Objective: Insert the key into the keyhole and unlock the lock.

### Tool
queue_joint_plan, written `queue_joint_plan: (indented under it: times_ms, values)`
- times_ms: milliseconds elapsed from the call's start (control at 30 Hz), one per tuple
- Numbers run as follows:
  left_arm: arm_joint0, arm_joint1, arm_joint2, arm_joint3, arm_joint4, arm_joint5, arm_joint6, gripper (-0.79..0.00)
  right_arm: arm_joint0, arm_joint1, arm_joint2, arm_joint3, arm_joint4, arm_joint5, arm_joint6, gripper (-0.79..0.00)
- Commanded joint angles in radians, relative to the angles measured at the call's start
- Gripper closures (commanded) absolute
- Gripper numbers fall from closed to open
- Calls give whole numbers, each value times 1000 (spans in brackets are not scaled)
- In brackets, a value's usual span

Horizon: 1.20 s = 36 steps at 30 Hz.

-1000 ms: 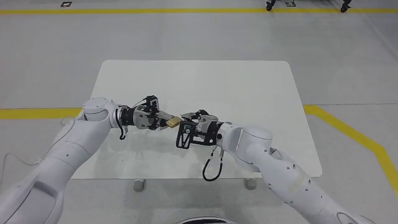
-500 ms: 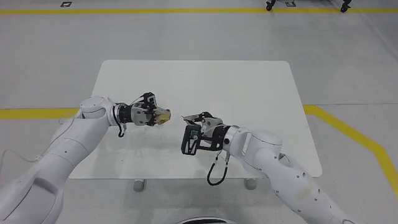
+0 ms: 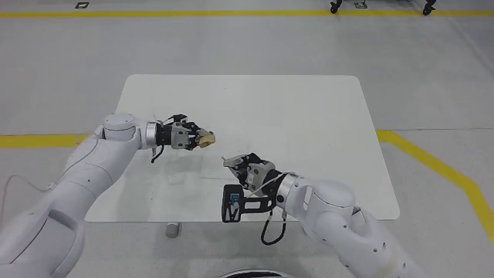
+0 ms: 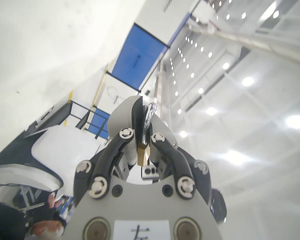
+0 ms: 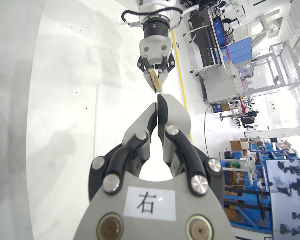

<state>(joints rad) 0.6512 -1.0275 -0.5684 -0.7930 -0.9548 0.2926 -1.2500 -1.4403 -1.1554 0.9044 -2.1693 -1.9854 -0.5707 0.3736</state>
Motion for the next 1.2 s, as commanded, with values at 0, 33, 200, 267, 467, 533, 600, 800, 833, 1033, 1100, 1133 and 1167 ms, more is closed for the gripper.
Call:
queue_joint_plan:
  times_ms: [0, 33, 200, 267, 467, 533, 600, 800, 833, 1033, 1100, 1133, 1167]
  values:
    - [-10, -5, -10, -21, 8, 12, 86, 0, 16, -6, -6, 17, 16, 16, 25, 0]
    - [-8, -7, -21, -29, -5, 2, 106, 0, 23, -8, -8, 25, 29, 20, 33, 0]
    - [-1, -9, -38, -36, -48, 4, 103, 0, 28, -13, -3, 38, 68, 38, 48, 0]
    - [-1, -9, -38, -36, -48, 4, 103, 0, 28, -13, -3, 38, 68, 38, 48, 0]
    - [27, -9, -40, -65, -52, 44, 131, 0, 29, -13, -8, 41, 66, 26, 35, 0]
    - [40, -8, -45, -88, -53, 72, 124, 0, 34, -12, -12, 56, 53, 19, 7, 0]
    - [49, -5, -51, -110, -47, 98, 125, 0, 38, -12, -19, 64, 36, 14, -3, 0]
    - [62, 6, -67, -167, 16, 138, 141, 0, 44, -12, -33, 76, -4, 4, -15, 0]
    - [66, 7, -70, -176, 22, 143, 139, 0, 44, -12, -35, 77, -10, 2, -15, 0]
    - [89, 17, -93, -220, 47, 163, 133, 0, 49, -15, -41, 93, -28, 8, 5, 0]
    - [97, 20, -101, -235, 58, 165, 133, 0, 56, -18, -47, 103, -35, 15, 22, 0]
    - [101, 22, -105, -241, 63, 165, 133, 0, 59, -20, -52, 106, -37, 19, 30, 0]
    - [105, 23, -109, -246, 66, 166, 133, 0, 63, -22, -58, 109, -37, 22, 36, 0]
